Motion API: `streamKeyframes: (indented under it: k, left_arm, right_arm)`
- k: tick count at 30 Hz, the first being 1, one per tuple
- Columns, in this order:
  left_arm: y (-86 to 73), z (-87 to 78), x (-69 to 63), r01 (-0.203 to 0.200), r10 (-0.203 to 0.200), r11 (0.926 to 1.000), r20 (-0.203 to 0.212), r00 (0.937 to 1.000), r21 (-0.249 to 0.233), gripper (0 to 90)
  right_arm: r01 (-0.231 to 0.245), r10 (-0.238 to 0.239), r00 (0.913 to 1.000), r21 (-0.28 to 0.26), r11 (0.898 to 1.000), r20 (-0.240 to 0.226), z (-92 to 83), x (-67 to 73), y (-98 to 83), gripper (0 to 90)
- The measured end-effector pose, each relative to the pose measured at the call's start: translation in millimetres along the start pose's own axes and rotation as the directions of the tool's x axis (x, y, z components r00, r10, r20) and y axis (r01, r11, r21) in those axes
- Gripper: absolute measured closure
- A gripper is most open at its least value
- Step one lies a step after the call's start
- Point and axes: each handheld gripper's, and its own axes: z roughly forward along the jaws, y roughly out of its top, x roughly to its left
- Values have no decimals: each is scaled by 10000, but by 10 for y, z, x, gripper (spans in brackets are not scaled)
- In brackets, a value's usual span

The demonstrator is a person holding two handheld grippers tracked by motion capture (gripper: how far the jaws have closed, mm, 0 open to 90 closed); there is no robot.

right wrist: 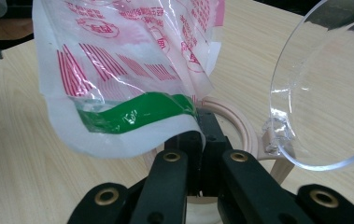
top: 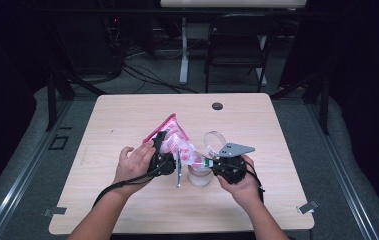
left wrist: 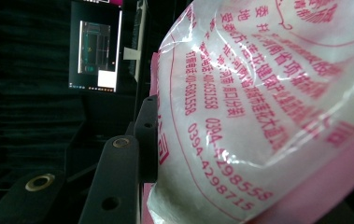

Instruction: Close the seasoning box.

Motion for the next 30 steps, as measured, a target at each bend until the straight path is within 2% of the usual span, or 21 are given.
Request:
streamKeyframes:
  k: [30]
  left_arm:
    - [32, -23, 47, -269, 268, 9996, -149, 9995, -118, 641]
  right_arm:
    - [-19, 19, 10000, 33, 10000, 2, 5, -17, -9, 900]
